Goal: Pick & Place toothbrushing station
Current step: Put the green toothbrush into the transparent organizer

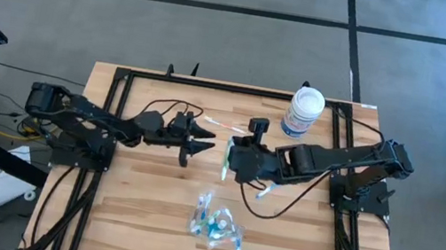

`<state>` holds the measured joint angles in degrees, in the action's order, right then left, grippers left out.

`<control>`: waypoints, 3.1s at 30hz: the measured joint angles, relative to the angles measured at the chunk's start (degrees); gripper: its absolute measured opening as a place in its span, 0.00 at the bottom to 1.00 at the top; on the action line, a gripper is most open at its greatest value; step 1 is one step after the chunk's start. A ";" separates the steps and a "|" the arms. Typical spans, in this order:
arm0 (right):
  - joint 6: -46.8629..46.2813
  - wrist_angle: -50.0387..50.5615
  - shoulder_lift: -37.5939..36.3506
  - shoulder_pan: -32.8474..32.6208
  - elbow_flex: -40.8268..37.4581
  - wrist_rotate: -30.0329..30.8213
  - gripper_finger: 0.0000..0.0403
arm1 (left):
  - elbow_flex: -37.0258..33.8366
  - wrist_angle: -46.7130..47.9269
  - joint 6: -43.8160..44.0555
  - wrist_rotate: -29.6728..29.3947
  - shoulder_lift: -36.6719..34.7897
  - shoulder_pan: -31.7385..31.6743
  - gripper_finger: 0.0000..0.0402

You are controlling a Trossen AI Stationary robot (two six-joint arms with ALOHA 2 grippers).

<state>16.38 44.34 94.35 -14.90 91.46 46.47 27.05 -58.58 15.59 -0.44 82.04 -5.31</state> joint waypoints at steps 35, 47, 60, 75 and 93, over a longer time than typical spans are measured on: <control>0.13 -0.86 0.00 -2.34 0.00 1.43 0.00 | 8.55 -2.13 2.72 11.29 8.20 1.58 0.51; 1.12 -2.78 0.00 -2.34 0.00 1.40 0.00 | 9.83 -1.91 2.26 9.41 8.18 2.74 0.48; 1.64 -3.22 0.02 -2.34 0.00 1.17 0.00 | 9.83 -1.89 0.95 7.36 8.16 2.72 0.30; 1.62 -3.22 0.02 -2.34 0.00 -0.27 0.00 | 9.83 -1.86 -2.25 7.21 8.14 2.71 0.02; -1.42 0.61 0.09 -2.46 -0.02 0.17 0.09 | 9.55 0.49 -2.09 7.38 8.11 1.89 0.01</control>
<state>14.96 44.94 94.43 -17.36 91.44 46.64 36.60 -58.09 13.50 6.94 90.15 -3.43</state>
